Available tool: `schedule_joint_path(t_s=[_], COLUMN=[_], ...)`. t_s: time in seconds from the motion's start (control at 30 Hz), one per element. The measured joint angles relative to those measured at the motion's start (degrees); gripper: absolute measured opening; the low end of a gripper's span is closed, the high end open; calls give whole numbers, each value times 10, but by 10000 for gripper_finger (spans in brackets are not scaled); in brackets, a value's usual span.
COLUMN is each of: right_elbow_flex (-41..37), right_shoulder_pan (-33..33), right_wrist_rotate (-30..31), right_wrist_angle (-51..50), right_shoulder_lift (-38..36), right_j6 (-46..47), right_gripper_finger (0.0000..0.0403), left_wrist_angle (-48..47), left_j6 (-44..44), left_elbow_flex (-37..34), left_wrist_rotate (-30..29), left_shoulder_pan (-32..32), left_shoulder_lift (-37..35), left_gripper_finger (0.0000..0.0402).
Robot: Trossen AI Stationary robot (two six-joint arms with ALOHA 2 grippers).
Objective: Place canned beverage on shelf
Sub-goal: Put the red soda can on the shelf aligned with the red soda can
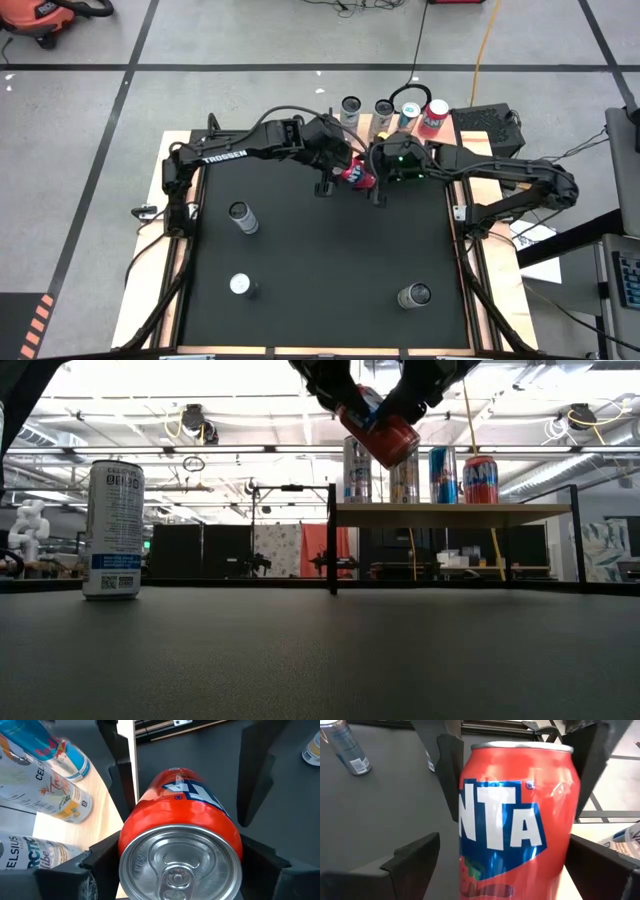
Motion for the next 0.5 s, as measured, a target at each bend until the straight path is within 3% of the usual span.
schedule_joint_path(t_s=[0.5], right_elbow_flex=[0], right_shoulder_pan=[0], right_wrist_rotate=[0], right_wrist_angle=[-4], right_shoulder_lift=[0], right_j6=[-11], right_gripper_finger=[384], left_wrist_angle=[13], left_j6=[0], left_elbow_flex=[0], left_wrist_rotate=[0], left_shoulder_pan=[0], left_shoulder_lift=[0], left_gripper_finger=[297])
